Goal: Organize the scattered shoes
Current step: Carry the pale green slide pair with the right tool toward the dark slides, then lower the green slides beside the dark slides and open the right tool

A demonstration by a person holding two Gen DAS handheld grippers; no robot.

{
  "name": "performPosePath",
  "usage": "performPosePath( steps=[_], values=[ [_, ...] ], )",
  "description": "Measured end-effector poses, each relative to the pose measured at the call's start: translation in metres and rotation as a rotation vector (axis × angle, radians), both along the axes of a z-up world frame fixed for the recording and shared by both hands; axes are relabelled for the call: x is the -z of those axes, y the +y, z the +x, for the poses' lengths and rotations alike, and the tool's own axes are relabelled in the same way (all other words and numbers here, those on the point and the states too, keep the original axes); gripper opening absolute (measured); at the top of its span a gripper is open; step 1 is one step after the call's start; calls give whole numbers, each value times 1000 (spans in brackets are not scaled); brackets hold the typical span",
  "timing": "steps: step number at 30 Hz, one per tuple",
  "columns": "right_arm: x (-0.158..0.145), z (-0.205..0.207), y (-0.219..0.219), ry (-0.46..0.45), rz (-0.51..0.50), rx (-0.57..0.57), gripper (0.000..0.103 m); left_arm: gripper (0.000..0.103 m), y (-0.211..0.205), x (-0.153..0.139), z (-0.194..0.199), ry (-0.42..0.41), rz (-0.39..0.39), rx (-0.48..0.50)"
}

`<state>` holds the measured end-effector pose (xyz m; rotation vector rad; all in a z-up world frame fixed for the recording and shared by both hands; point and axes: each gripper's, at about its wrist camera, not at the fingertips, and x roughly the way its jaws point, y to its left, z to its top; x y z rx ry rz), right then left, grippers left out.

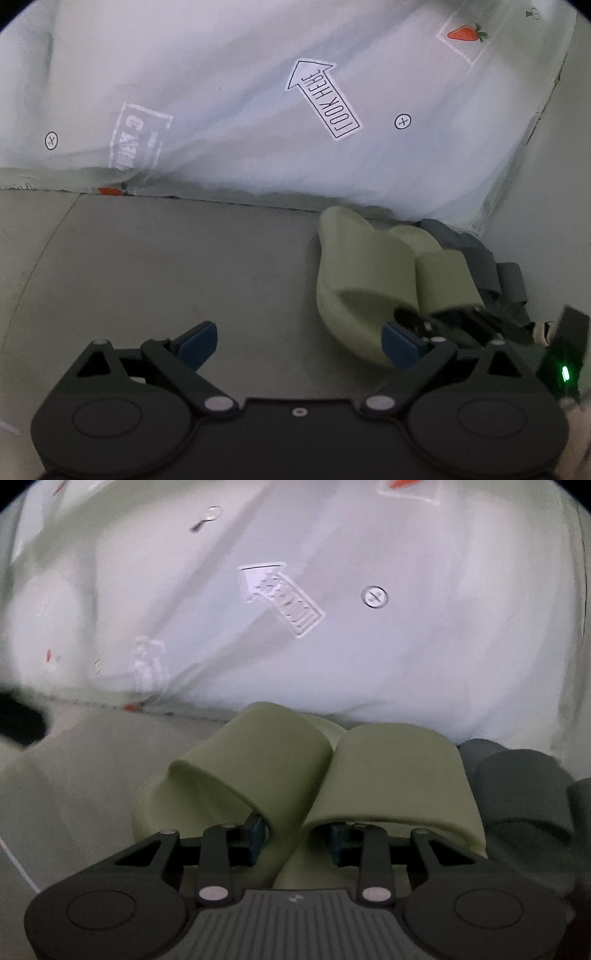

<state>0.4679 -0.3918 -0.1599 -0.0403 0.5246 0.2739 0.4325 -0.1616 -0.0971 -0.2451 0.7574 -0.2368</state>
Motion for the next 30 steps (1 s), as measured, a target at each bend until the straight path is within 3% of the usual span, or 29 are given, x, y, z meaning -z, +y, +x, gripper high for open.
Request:
performPosePath(
  steps=[5,12,18,20,22,25,30],
  values=[
    [12,23,-26,14,88,57,40,96,1,8,5,15,12,4],
    [11,21,-27,48,92,74,41,96,0,15,11,33,3,-5],
    [2,30,-29,161,287,233,48,96,-1,10,8,18,-1,4],
    [5,26,-40,200,463,298,52,96,0,11,6,24,-5,-1],
    [9,22,-49,228,555,342,53,96,0,10,5,27,-11,-2],
    [11,18,-57,254,596,351,53,96,0,8,3,18,-12,0],
    [8,22,-61,304,577,323,54,96,2,6,2,16,-19,-4]
  ],
)
